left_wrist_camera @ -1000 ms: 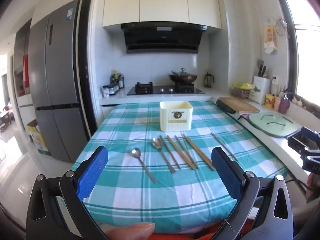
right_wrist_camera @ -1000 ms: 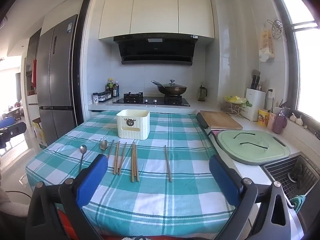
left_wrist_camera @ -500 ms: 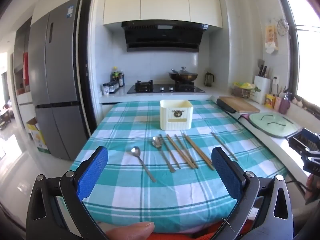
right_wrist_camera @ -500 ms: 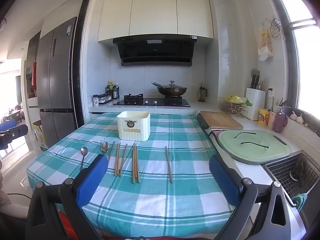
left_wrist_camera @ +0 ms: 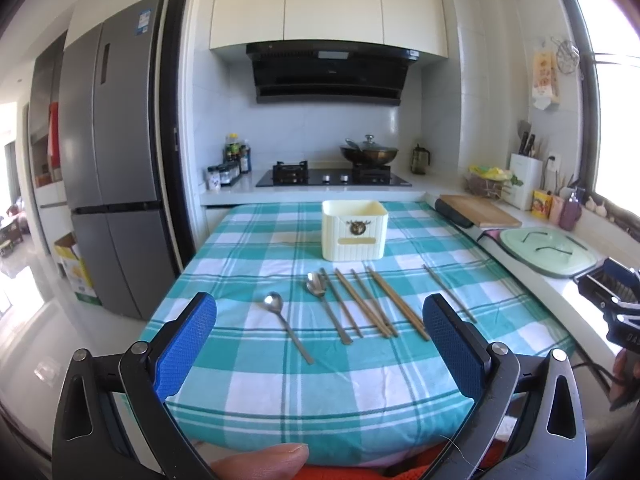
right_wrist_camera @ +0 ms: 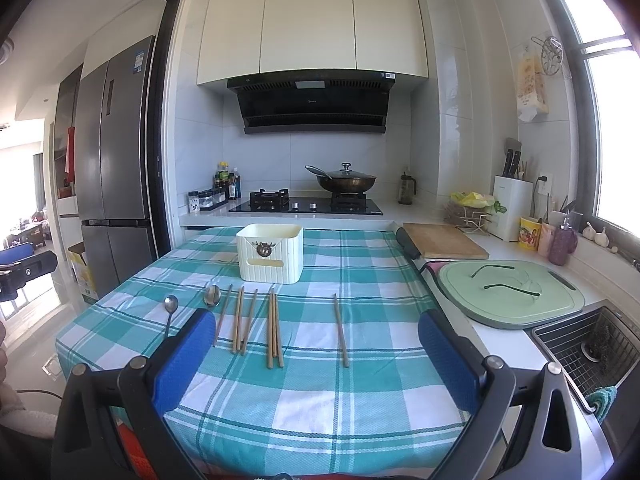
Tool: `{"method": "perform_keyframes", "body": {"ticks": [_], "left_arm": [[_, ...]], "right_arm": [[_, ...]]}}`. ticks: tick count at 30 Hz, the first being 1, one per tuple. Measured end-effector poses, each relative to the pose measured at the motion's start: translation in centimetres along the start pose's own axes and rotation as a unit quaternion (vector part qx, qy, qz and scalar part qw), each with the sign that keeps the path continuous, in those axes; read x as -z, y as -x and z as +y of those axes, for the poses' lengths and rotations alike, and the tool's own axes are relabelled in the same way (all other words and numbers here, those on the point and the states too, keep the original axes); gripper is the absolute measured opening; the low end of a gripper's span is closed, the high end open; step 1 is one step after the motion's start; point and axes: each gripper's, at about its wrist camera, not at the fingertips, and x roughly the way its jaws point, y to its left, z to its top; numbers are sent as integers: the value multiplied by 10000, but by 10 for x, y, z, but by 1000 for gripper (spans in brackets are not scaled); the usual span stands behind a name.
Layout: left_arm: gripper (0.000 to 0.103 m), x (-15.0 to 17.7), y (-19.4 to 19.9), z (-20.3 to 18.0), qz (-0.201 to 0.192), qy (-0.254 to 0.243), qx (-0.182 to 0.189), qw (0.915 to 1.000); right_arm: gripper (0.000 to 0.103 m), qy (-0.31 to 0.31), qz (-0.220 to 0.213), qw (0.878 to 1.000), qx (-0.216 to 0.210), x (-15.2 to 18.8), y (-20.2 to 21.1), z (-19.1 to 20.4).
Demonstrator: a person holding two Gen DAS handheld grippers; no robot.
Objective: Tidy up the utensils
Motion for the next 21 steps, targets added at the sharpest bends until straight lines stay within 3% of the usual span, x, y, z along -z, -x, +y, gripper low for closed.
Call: {"method": "perform_keyframes", "body": {"ticks": [21], "left_arm": [[103,-2,1,-4,-10,19,23,10000]], "right_arm": [[103,-74,1,10000,11,2,-2,-3]]}}
